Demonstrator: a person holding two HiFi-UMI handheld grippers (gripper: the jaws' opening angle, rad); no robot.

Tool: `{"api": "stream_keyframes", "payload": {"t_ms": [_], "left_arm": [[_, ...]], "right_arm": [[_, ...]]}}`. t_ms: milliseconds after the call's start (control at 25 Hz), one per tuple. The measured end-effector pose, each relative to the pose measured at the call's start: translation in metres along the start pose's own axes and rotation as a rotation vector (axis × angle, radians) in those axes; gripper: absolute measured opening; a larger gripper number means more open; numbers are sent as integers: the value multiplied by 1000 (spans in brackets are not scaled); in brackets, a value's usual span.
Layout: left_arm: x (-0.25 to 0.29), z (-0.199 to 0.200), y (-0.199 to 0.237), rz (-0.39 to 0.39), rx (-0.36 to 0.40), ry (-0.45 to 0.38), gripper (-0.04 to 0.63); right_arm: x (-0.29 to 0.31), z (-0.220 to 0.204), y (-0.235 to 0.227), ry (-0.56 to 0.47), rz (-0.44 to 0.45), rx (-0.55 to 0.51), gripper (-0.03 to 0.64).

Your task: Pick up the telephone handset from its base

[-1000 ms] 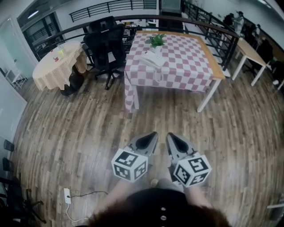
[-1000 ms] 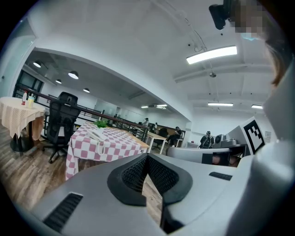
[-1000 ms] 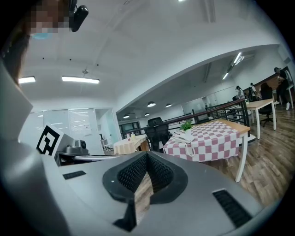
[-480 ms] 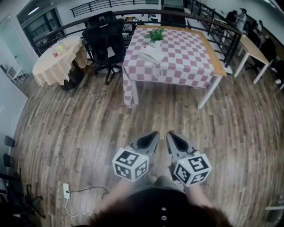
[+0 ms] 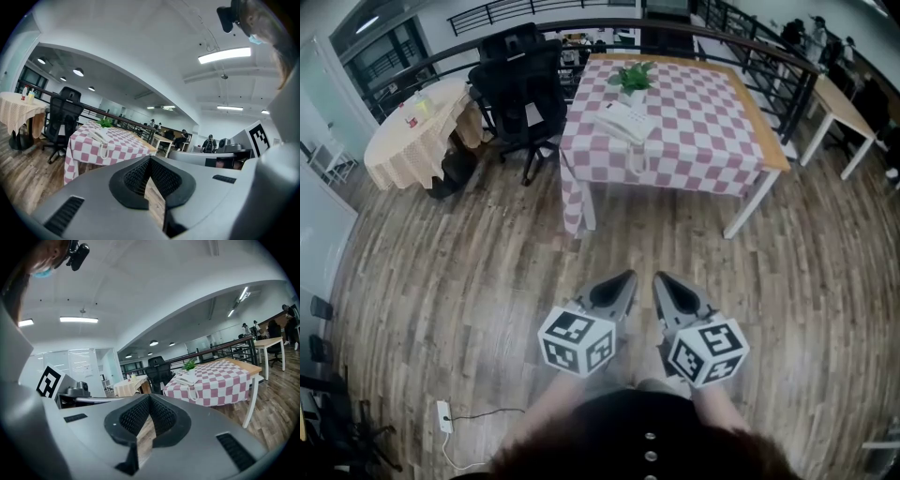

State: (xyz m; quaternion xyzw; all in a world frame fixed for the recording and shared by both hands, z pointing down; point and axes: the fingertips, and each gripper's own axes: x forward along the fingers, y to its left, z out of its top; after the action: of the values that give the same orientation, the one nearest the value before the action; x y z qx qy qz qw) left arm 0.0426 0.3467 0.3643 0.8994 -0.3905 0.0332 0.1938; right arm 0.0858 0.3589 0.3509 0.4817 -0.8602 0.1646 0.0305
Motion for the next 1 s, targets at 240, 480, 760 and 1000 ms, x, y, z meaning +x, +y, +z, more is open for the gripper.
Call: {"api": "stream_keyframes", "payload": {"t_ms": [240,480,760,1000], "left_arm": [[45,35,57,-16,0,-11,6],[94,76,113,-61,3,-2,6],[139,112,179,-87,31,3,6],[157,122,212,-99,24,16,6]], "right_arm": [[72,31,-31,-13,-26,-16,11],[148,66,-56,-19,-42,-32,11],[227,93,-84,-60,-75,-22,11],[262,96,-91,-51,-99,-14,11]]}}
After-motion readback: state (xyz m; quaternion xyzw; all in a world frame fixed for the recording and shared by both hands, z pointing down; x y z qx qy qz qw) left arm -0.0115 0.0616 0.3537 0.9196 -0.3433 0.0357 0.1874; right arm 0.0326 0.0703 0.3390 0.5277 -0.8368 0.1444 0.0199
